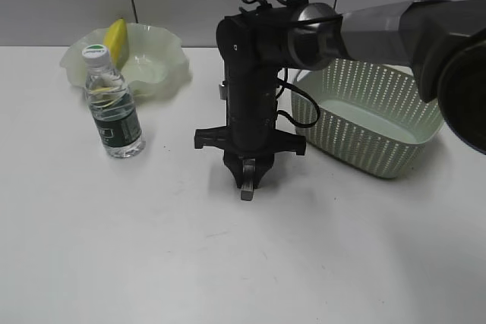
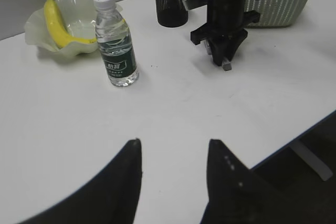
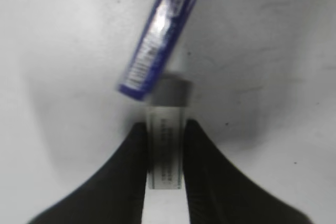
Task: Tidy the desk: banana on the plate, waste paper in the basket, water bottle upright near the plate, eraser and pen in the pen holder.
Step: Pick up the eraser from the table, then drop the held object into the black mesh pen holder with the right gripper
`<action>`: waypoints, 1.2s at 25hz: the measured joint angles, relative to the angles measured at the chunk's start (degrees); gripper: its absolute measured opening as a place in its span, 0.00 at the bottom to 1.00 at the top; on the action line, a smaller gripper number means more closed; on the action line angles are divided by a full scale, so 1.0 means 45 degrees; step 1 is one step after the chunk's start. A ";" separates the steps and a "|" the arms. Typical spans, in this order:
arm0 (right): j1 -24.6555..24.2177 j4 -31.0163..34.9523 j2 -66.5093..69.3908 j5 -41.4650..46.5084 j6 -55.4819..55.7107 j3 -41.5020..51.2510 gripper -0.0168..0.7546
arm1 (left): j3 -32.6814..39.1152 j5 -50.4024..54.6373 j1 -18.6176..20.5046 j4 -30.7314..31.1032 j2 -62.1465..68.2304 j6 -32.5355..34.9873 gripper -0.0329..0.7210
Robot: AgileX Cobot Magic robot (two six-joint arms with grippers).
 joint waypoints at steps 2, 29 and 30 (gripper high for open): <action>-0.0123 0.0124 0.0000 0.0109 0.0026 0.0000 0.23 | 0.0000 0.0000 0.0000 0.0000 0.0000 0.0000 0.45; -0.0464 -0.7568 -0.1326 -0.5411 0.0406 -0.2274 0.24 | 0.0000 0.0000 0.0000 0.0000 0.0000 0.0000 0.45; -0.0531 -0.7593 -0.1220 -0.5518 0.0406 -0.2274 0.24 | 0.0000 0.0000 0.0000 0.0000 0.0000 0.0000 0.45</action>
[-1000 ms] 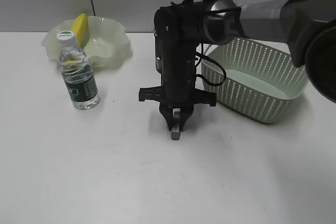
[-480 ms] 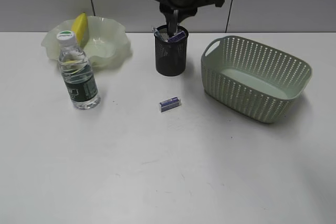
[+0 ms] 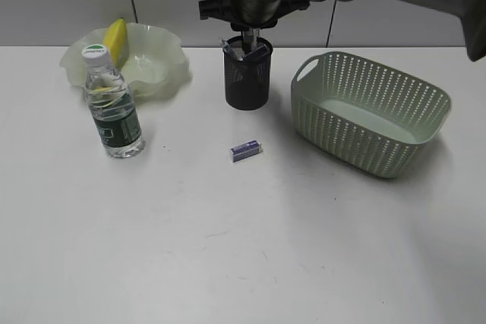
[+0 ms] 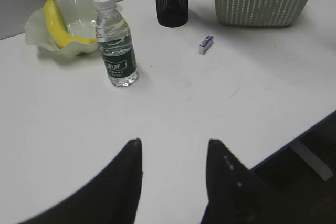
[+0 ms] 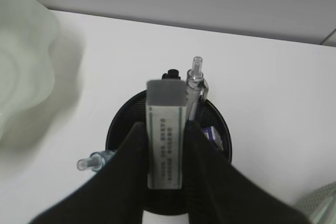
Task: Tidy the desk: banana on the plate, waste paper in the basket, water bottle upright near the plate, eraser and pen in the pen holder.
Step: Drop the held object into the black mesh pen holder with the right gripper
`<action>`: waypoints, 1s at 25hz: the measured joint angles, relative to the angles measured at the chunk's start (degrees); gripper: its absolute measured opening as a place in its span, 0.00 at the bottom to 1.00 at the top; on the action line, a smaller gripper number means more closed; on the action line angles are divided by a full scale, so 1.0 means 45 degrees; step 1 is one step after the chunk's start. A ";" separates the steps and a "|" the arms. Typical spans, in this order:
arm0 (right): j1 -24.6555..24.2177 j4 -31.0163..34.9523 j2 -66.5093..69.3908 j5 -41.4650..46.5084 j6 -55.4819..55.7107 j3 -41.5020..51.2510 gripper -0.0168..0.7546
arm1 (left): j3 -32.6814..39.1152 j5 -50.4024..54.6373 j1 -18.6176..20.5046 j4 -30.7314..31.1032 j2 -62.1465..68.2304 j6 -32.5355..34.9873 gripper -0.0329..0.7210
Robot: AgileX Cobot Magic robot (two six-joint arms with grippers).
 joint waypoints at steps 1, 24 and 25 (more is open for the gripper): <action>-0.0047 -0.0030 0.0088 -0.0175 0.0000 0.0000 0.24 | 0.0000 0.0000 0.0000 0.0000 0.0000 0.0000 0.45; -0.0416 0.0075 0.0545 -0.0526 0.0014 0.0000 0.58 | 0.0000 0.0000 0.0000 0.0000 0.0000 0.0000 0.45; -0.0416 0.0275 0.0404 -0.0155 -0.0059 0.0012 0.58 | 0.0000 0.0000 0.0000 0.0000 0.0000 0.0000 0.45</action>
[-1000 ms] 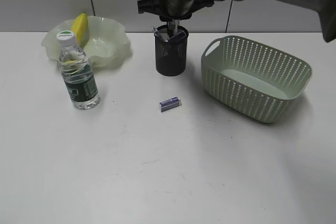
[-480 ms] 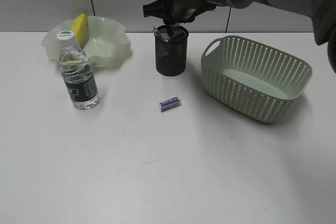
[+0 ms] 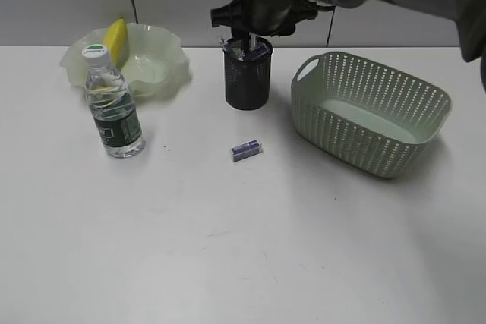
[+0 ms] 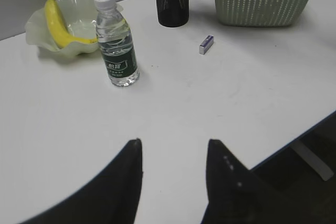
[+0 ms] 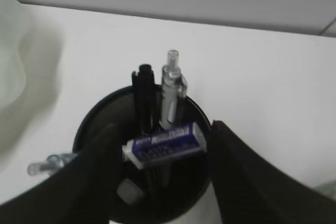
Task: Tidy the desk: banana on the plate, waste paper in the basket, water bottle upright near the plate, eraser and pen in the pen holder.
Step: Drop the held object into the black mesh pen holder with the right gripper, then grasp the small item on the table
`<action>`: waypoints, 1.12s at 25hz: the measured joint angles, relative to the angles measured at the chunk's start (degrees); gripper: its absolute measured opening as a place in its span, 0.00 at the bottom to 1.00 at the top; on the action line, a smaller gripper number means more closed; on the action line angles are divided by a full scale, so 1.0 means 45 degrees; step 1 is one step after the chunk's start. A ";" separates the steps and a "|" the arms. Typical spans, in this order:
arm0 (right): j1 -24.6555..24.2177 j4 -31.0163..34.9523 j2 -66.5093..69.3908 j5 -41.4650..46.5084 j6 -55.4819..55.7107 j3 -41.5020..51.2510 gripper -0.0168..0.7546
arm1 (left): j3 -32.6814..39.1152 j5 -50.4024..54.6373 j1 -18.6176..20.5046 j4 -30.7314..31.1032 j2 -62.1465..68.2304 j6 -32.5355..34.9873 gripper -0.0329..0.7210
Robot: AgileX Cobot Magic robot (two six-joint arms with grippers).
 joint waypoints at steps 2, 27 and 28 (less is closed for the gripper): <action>0.0000 0.0692 -0.0460 0.1070 -0.0808 0.0000 0.58 | 0.0000 0.0000 0.0000 0.0000 0.0000 0.0000 0.45; -0.0003 0.4436 -1.4220 0.7140 -0.8176 1.0744 0.41 | 0.0000 0.0000 0.0000 0.0000 0.0000 0.0000 0.45; -0.0003 0.4425 -1.5070 0.7140 -0.8176 1.1506 0.40 | 0.0000 0.0000 0.0000 0.0000 0.0000 0.0000 0.45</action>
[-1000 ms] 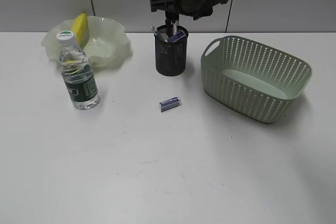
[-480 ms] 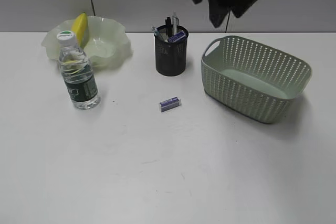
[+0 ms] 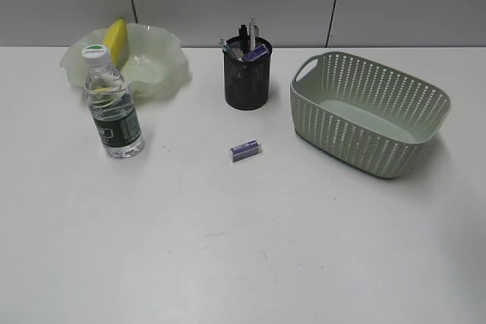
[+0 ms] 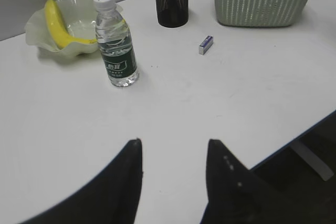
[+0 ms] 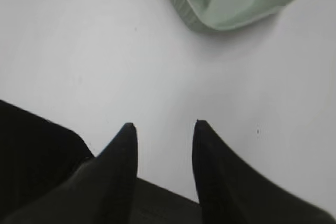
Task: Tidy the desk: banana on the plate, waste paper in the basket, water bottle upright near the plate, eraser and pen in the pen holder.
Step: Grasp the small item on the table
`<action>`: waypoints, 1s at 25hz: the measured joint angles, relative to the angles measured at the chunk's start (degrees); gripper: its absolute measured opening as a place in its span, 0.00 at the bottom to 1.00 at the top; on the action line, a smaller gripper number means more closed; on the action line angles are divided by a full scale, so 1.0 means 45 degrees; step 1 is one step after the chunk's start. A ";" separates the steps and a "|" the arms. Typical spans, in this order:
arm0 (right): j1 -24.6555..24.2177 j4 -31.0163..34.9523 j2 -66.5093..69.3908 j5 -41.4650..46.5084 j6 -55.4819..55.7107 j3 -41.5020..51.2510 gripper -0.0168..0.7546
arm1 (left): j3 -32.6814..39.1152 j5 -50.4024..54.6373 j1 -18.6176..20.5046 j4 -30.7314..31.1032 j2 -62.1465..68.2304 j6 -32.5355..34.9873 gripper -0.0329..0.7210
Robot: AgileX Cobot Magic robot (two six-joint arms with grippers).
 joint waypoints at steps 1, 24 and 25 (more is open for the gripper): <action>0.0000 0.0000 -0.0846 0.0000 0.0000 0.0750 0.39 | 0.0000 0.0000 0.0000 0.0000 0.0000 0.0000 0.45; 0.0000 0.0711 -1.4794 -0.1981 -0.0009 0.7772 0.33 | -0.2303 -0.5555 -0.0012 -0.0542 0.9267 0.1318 0.45; 0.0000 0.0711 -1.4824 -0.1981 -0.0009 0.7772 0.33 | -0.2730 -0.6005 -0.0012 -0.0644 1.0806 0.1890 0.45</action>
